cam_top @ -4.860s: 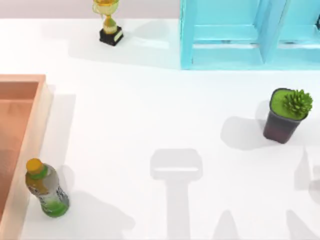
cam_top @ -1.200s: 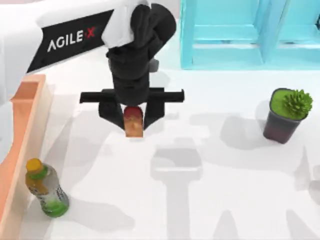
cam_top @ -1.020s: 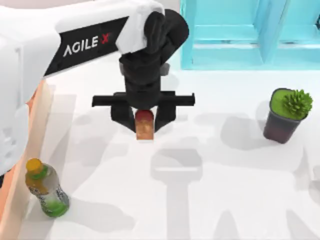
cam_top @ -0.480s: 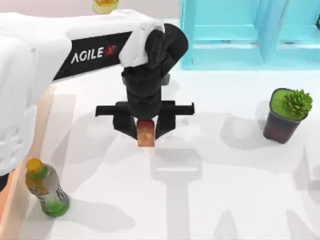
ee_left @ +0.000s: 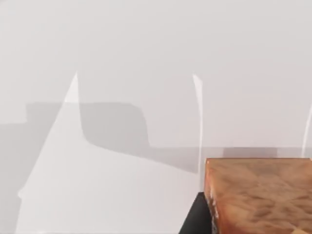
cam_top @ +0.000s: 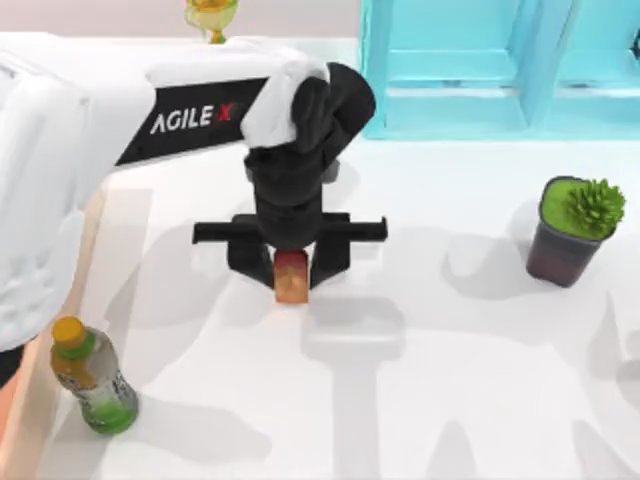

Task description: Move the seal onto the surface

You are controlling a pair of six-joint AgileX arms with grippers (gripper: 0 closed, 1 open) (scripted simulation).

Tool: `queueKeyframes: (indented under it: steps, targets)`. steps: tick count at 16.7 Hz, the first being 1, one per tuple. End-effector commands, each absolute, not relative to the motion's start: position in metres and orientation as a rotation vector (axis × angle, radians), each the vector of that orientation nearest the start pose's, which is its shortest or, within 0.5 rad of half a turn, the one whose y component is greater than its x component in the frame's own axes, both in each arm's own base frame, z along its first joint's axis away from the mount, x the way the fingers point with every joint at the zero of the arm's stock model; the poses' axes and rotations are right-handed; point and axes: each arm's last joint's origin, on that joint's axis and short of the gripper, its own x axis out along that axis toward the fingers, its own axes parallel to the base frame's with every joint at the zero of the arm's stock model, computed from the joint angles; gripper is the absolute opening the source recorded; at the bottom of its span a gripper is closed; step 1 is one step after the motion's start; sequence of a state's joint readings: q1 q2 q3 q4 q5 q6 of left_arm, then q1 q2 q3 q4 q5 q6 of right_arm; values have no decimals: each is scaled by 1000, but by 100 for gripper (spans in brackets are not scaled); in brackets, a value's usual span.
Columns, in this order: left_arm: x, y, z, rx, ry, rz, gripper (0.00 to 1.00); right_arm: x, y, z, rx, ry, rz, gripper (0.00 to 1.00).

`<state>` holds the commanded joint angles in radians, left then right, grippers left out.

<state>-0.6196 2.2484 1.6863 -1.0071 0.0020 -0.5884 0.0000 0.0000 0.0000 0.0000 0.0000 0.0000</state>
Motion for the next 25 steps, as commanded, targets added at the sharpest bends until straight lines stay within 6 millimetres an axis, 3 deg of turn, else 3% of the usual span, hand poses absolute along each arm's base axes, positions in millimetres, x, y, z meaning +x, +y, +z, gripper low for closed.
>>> queueKeyframes:
  steps: [11, 21, 25]
  targets:
    - [353, -247, 127, 17, 1569, -16, 98, 106, -1, 160, 0, 0, 0, 100]
    - [354, -246, 127, 16, 1569, -16, 100, 106, -1, 160, 0, 0, 0, 100]
    - [358, -250, 149, 20, 1574, -12, 100, 106, -1, 160, 0, 0, 0, 100]
